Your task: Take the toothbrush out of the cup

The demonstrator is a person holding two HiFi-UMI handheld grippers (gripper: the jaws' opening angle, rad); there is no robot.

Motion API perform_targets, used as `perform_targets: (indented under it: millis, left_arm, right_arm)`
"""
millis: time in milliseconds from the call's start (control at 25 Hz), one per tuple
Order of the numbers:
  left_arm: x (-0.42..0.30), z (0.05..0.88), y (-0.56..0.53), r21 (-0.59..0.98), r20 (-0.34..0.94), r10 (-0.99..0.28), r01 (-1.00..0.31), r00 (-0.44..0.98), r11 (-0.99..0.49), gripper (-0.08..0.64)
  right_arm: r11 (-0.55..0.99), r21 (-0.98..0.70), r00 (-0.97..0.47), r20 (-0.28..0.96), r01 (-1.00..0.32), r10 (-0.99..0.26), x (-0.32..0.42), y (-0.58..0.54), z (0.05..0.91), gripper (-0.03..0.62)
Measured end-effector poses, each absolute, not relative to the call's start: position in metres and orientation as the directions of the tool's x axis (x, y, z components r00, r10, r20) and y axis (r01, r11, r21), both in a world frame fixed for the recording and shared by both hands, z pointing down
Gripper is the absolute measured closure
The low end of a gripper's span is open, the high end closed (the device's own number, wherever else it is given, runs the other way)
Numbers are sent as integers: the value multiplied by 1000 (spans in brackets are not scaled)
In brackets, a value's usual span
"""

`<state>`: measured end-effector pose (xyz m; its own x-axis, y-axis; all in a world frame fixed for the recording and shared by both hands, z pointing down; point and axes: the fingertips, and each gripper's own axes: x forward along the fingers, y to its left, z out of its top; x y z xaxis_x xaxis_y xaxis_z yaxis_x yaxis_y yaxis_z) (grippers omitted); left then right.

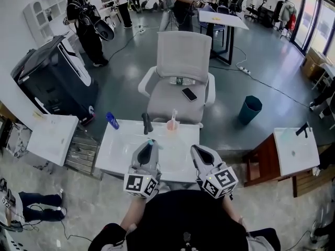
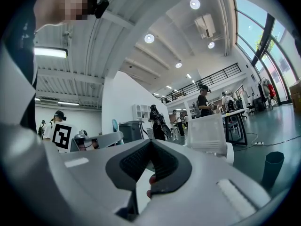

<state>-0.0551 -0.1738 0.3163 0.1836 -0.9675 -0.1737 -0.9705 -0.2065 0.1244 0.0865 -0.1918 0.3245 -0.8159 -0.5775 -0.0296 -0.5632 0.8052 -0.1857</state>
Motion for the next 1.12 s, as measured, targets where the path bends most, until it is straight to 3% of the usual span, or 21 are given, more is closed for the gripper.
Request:
perform_targets:
  millis: [1120]
  left_arm:
    - [-55,337,-162,144,-130,-975,-969,181,-199,543]
  right_arm:
    - [821,-165,-832,-3,-547,-555,78,-183,335,591]
